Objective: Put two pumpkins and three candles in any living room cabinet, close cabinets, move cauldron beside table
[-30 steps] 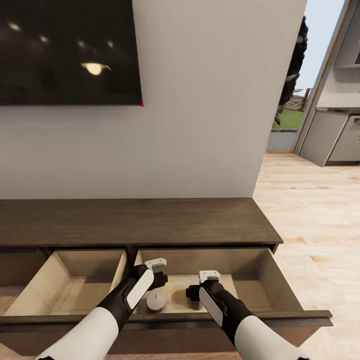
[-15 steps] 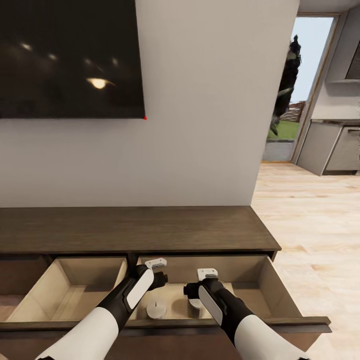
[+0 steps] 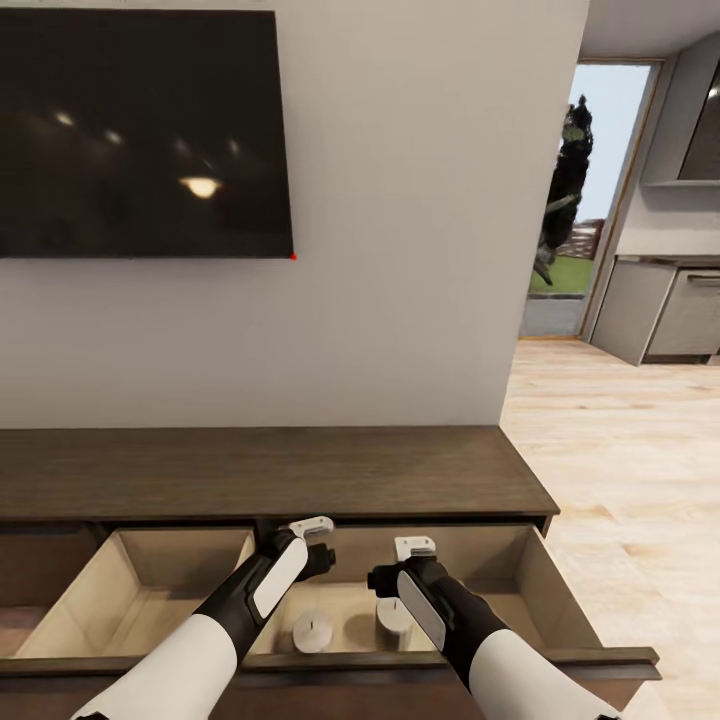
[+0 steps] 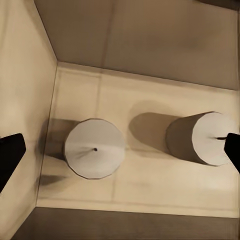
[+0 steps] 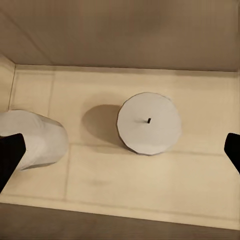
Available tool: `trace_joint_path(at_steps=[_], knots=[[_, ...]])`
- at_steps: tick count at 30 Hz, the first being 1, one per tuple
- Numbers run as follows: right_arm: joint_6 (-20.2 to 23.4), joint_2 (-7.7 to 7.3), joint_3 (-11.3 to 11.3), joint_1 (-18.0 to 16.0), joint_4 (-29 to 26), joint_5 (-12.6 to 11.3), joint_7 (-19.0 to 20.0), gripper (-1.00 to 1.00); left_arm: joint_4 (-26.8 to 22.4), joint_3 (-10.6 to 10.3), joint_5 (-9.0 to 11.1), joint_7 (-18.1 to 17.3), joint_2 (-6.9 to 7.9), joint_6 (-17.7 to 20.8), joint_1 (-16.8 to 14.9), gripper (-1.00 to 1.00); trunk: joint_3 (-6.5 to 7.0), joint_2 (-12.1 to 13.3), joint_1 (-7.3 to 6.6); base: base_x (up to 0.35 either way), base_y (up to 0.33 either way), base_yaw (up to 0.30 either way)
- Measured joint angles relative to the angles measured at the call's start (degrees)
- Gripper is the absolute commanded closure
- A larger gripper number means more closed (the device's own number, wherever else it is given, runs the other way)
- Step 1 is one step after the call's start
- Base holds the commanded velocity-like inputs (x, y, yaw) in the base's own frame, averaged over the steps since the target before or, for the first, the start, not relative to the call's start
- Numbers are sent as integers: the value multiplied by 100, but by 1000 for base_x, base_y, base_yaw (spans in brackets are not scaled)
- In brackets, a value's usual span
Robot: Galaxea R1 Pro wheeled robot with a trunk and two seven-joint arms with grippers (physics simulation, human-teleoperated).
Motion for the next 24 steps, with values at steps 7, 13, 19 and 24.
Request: trace_joint_path(at_steps=[7, 13, 19, 24], knots=[[0, 0, 0, 0, -8, 0, 3, -100, 0, 0, 0, 7, 0, 0, 0, -100, 126, 281, -154, 0, 0, 0], [0, 0, 0, 0, -9, 0, 3, -100, 0, 0, 0, 7, 0, -1, 0, -100, 233, 521, -286, 0, 0, 0], [0, -7, 0, 0, -9, 0, 3, -100, 2, 0, -2, 11, 2, -6, 0, -100, 341, 762, -417, 0, 0, 0], [0, -9, 0, 0, -9, 0, 3, -100, 2, 0, -7, 12, 0, -8, 0, -100, 431, 963, -527, 0, 0, 0]])
